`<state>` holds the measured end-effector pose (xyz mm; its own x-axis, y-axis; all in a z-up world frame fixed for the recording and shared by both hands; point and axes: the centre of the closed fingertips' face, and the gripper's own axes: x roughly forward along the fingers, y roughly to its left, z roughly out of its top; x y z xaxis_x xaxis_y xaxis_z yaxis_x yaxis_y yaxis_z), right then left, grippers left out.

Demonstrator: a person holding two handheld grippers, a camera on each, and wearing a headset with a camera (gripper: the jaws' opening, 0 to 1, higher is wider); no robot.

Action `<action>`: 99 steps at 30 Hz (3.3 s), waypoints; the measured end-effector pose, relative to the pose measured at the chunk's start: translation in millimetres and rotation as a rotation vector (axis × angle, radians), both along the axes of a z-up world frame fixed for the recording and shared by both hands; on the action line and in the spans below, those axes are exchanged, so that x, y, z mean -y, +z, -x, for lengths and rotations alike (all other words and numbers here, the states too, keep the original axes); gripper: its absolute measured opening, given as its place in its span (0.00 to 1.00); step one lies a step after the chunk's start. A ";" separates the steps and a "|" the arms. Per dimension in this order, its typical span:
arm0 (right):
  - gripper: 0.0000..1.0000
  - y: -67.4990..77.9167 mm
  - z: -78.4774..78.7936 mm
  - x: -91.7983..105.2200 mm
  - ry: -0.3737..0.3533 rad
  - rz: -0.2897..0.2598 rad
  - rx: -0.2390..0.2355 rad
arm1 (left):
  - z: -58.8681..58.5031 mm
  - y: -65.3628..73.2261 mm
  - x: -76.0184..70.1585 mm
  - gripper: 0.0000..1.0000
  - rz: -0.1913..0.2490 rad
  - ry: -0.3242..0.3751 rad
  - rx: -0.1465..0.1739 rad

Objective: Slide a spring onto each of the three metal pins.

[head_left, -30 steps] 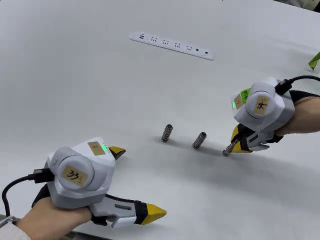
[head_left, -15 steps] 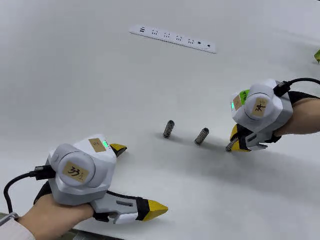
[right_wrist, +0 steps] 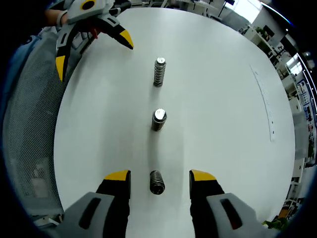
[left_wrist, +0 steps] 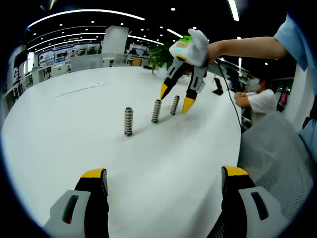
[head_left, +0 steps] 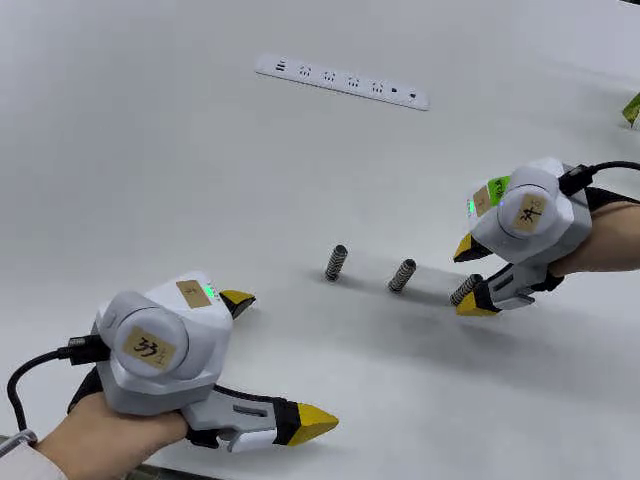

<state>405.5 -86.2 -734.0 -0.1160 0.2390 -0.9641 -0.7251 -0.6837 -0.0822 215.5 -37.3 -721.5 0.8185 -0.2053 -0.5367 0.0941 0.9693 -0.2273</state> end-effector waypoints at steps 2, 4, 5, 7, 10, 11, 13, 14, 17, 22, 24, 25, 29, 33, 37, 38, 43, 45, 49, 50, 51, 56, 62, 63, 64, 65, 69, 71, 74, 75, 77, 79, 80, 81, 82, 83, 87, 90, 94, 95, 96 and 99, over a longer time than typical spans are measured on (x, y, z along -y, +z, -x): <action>0.64 0.7 -0.4 1.4 -0.021 -0.021 -0.009 | 0.2 1.8 -0.2 0.97 -0.004 -0.001 0.001; 0.76 1.8 -0.5 3.2 -0.039 -0.055 -0.007 | 0.1 4.0 -0.8 0.97 -0.006 -0.002 0.003; 0.82 2.2 -0.1 4.7 -0.043 -0.067 -0.012 | -0.1 5.1 -0.9 0.97 -0.007 -0.002 0.005; 0.88 3.2 0.3 9.2 -0.069 -0.086 -0.020 | -0.5 8.0 -0.1 0.97 -0.012 -0.005 0.007; 0.94 4.5 0.2 15.0 -0.102 -0.127 -0.032 | -0.2 8.1 1.3 0.98 -0.020 -0.014 0.009; 0.97 4.9 1.0 18.8 -0.118 -0.138 -0.036 | 0.1 9.1 2.1 0.98 -0.022 -0.016 0.010; 0.99 5.9 1.3 23.9 -0.147 -0.154 -0.039 | -0.2 9.0 2.0 0.98 -0.023 -0.018 0.012; 0.99 7.1 2.6 27.2 -0.174 -0.169 -0.041 | -0.1 9.8 2.5 0.98 -0.027 -0.020 0.012; 0.99 6.1 6.6 41.1 -0.186 -0.169 -0.050 | 0.2 11.9 2.9 0.98 -0.033 -0.026 0.016; 0.99 9.7 12.7 59.6 -0.246 -0.214 -0.061 | 0.1 16.8 2.5 0.98 -0.045 -0.028 0.023; 0.99 15.7 17.1 64.6 -0.290 -0.265 -0.071 | 0.4 20.9 2.8 0.98 -0.063 -0.033 0.028; 0.99 18.3 18.4 65.8 -0.311 -0.289 -0.075 | 0.8 21.9 2.6 0.98 -0.070 -0.035 0.029; 0.99 25.4 28.4 77.0 -0.392 -0.352 -0.107 | 4.0 29.8 3.1 0.98 -0.092 -0.039 0.027; 0.99 28.1 38.9 88.1 -0.407 -0.376 -0.114 | 7.6 36.4 3.8 0.97 -0.109 -0.029 0.028; 0.99 34.0 41.3 93.5 -0.466 -0.422 -0.125 | 8.1 42.6 0.7 0.97 -0.094 0.021 0.050; 0.99 37.0 41.2 92.9 -0.476 -0.445 -0.127 | 9.1 43.4 0.3 0.97 -0.096 0.027 0.050; 0.99 44.4 39.7 103.5 -0.557 -0.532 -0.149 | 13.2 39.2 -8.0 0.97 -0.108 0.072 0.047; 0.99 42.6 39.9 113.4 -0.579 -0.539 -0.153 | 15.7 42.1 -11.3 0.96 -0.102 0.102 0.054; 0.99 42.2 36.8 124.4 -0.640 -0.573 -0.169 | 20.1 45.0 -17.4 0.96 -0.088 0.151 0.065; 0.99 41.9 37.0 125.7 -0.644 -0.576 -0.169 | 20.8 45.0 -18.0 0.96 -0.089 0.156 0.065; 0.99 42.1 37.3 126.1 -0.646 -0.586 -0.170 | 21.3 44.9 -18.6 0.96 -0.092 0.162 0.067; 0.99 39.4 29.3 127.3 -0.657 -0.636 -0.138 | 21.1 43.5 -21.4 0.96 -0.111 0.177 0.078; 0.99 48.6 42.3 128.6 -0.684 -0.701 -0.177 | 15.4 51.1 -20.3 0.96 -0.107 0.215 0.094; 0.99 47.7 42.7 129.1 -0.683 -0.700 -0.179 | 13.0 51.9 -19.3 0.96 -0.108 0.217 0.094; 0.99 47.0 41.8 129.5 -0.678 -0.703 -0.174 | 9.3 53.2 -16.2 0.96 -0.109 0.214 0.096; 0.99 46.2 40.9 130.0 -0.677 -0.703 -0.171 | 6.9 54.0 -14.4 0.96 -0.115 0.212 0.096; 0.99 44.9 39.6 133.8 -0.688 -0.707 -0.179 | 3.9 53.4 -9.5 0.97 -0.135 0.201 0.092; 0.99 43.0 38.4 137.5 -0.696 -0.702 -0.180 | 4.1 54.1 -8.5 0.97 -0.132 0.205 0.092; 0.99 42.6 34.3 143.6 -0.738 -0.708 -0.200 | 6.4 52.0 -9.6 0.97 -0.124 0.213 0.091; 0.99 43.2 34.2 144.2 -0.740 -0.711 -0.203 | 7.0 51.9 -9.8 0.97 -0.124 0.215 0.091; 0.99 44.1 34.1 144.3 -0.738 -0.715 -0.197 | 7.4 50.8 -7.9 0.97 -0.117 0.219 0.091; 0.99 43.9 34.2 143.7 -0.743 -0.719 -0.205 | 8.9 47.9 -8.2 0.96 -0.116 0.218 0.085; 0.99 43.2 34.2 143.6 -0.747 -0.718 -0.207 | 9.1 48.4 -7.6 0.96 -0.113 0.217 0.085; 0.99 42.7 34.4 143.6 -0.749 -0.718 -0.206 | 9.3 49.0 -7.0 0.96 -0.110 0.216 0.084; 0.99 42.4 35.4 143.5 -0.748 -0.717 -0.206 | 9.8 48.8 -5.7 0.96 -0.112 0.215 0.084; 0.99 42.3 35.9 143.4 -0.746 -0.716 -0.208 | 10.0 48.6 -5.6 0.96 -0.113 0.215 0.085; 0.99 41.7 38.0 142.4 -0.748 -0.712 -0.213 | 9.8 46.8 -6.3 0.96 -0.109 0.214 0.085; 0.99 39.6 38.7 142.5 -0.741 -0.703 -0.209 | 10.0 47.2 -6.3 0.96 -0.105 0.216 0.092; 0.99 38.4 36.9 144.4 -0.747 -0.703 -0.204 | 10.2 46.5 -7.3 0.96 -0.111 0.211 0.095; 0.99 38.2 36.3 144.7 -0.751 -0.705 -0.206 | 9.8 47.0 -6.3 0.96 -0.110 0.208 0.098; 0.99 37.6 35.7 145.2 -0.754 -0.704 -0.207 | 9.3 47.3 -3.8 0.96 -0.112 0.204 0.097; 0.98 38.0 34.4 146.2 -0.759 -0.706 -0.196 | 7.8 47.1 1.4 0.96 -0.116 0.191 0.093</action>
<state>371.1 -232.4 -695.9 0.1601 0.8138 -0.5586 -0.9865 0.1121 -0.1194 207.7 -38.7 -674.5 0.8836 0.0171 -0.4679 -0.0785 0.9906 -0.1122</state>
